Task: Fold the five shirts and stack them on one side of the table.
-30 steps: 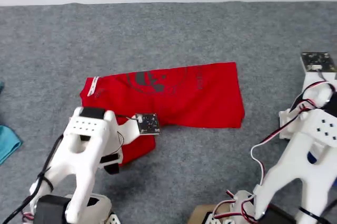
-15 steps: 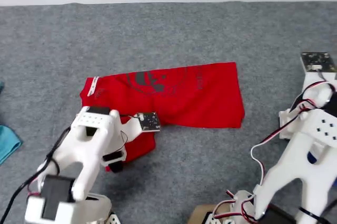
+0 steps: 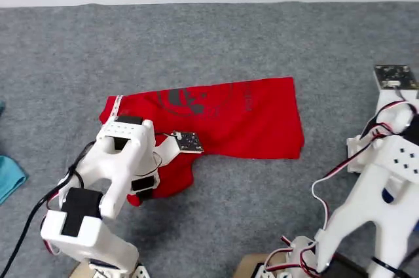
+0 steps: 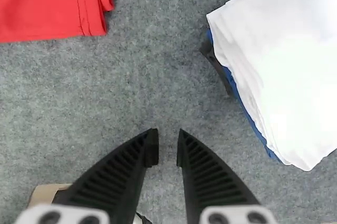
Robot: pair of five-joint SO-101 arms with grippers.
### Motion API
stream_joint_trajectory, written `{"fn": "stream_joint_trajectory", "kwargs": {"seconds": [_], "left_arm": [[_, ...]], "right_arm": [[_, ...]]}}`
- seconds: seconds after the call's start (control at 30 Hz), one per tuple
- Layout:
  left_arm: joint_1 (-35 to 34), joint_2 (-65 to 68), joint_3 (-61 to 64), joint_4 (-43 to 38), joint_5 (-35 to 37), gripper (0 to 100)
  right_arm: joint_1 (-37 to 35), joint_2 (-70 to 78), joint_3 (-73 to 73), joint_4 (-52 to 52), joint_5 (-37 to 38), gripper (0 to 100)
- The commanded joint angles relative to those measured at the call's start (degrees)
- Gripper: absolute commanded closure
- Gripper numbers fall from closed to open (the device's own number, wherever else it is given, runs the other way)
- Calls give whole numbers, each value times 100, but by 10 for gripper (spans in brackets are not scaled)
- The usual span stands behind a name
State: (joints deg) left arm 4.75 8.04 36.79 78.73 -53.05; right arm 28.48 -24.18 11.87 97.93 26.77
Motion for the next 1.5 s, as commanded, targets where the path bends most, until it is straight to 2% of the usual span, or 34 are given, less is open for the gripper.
{"fn": "stream_joint_trajectory", "kwargs": {"seconds": [0.0, 0.2, 0.3, 0.43, 0.57, 0.77, 1.23, 1.47], "left_arm": [[26, -97, -136, -26, 132, 998], [35, -1029, -681, 651, 123, 998], [35, -1284, -1077, 712, 123, 998], [35, -1275, -1437, 607, 123, 998], [18, -1240, -1446, 18, 132, 998], [-9, -624, -1745, -563, 132, 997], [-404, 1160, -3881, -501, 343, 997], [-396, 1582, -4136, -457, 343, 995]], "right_arm": [[-13, -259, -53, 66, 35, 927], [-13, -259, -53, 66, 35, 927], [-13, -259, -62, 136, 35, 927], [-13, -259, -70, 145, 35, 927], [-22, -259, -70, 145, 18, 927], [-31, -259, -70, 154, 9, 927], [-40, -259, -70, 233, 9, 926], [-40, -259, -70, 233, 9, 926]]}}
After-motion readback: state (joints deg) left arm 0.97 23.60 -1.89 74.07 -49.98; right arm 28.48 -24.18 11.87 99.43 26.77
